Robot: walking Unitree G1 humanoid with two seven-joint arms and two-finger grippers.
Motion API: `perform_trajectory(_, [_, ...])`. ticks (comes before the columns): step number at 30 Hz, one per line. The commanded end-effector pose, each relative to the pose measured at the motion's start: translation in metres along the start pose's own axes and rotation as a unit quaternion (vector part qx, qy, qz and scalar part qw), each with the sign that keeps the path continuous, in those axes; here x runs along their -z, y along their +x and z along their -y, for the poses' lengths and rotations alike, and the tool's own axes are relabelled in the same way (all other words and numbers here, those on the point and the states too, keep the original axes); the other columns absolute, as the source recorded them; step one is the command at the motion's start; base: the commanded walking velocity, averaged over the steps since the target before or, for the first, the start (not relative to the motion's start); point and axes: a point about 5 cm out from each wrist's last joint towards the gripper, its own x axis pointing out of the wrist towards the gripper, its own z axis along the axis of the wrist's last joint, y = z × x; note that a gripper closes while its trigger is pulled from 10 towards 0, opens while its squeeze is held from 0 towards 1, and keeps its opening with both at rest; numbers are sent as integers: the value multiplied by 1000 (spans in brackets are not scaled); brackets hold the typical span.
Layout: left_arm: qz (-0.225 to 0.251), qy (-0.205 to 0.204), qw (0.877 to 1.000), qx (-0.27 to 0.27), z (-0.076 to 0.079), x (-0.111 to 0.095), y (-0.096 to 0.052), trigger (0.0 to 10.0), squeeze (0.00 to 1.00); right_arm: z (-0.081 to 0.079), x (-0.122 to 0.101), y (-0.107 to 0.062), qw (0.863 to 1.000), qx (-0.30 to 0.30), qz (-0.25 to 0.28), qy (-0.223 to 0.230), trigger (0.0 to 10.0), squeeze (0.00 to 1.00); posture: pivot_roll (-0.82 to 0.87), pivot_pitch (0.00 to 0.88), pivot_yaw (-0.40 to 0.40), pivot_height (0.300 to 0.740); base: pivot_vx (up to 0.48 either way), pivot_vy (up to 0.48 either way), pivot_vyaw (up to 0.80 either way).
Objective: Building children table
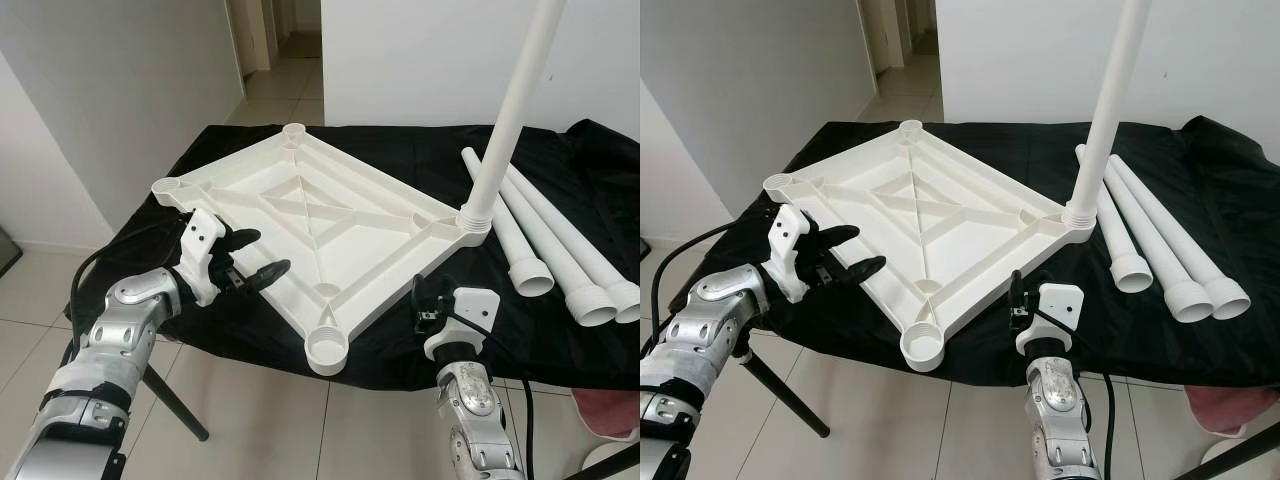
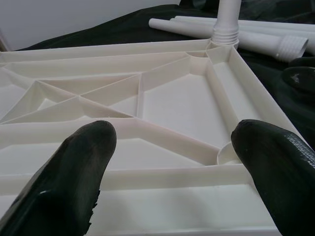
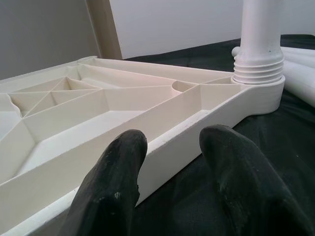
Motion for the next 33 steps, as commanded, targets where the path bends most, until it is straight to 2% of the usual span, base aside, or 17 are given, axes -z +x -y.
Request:
perform_trajectory(1, [-8,-8,1000,-19,-3,4,-3,10000,0,-3,4,-1,1000,0,-4,8,10000,0,28,115,96,740,0,0,0])
perform_trajectory(5, [-8,-12,997,-71,-13,4,-4,10000,0,-3,4,-1,1000,0,-4,7,10000,0,26,111,97,740,0,0,0])
perform_trajectory(13, [-3,-23,995,-101,-17,3,-3,10000,0,-4,3,-1,1000,-1,-3,8,10000,0,27,111,97,740,0,0,0])
perform_trajectory(29, [-5,-22,994,-105,-20,3,-2,10000,0,-5,3,-2,1000,1,-3,9,10000,0,28,114,104,740,0,0,0])
perform_trajectory(31, [9,-19,999,-49,-10,1,-1,10000,0,-5,3,-2,1000,0,-3,10,10000,0,28,115,104,740,0,0,0])
perform_trajectory(32, [24,-34,999,-30,-6,-1,-1,0,0,-4,3,-2,1000,0,-3,9,10000,0,28,115,101,740,0,0,0])
perform_trajectory(33, [34,-45,998,-20,-5,-3,-1,0,0,-4,3,-2,1000,0,-3,9,10000,0,29,117,102,740,0,0,0])
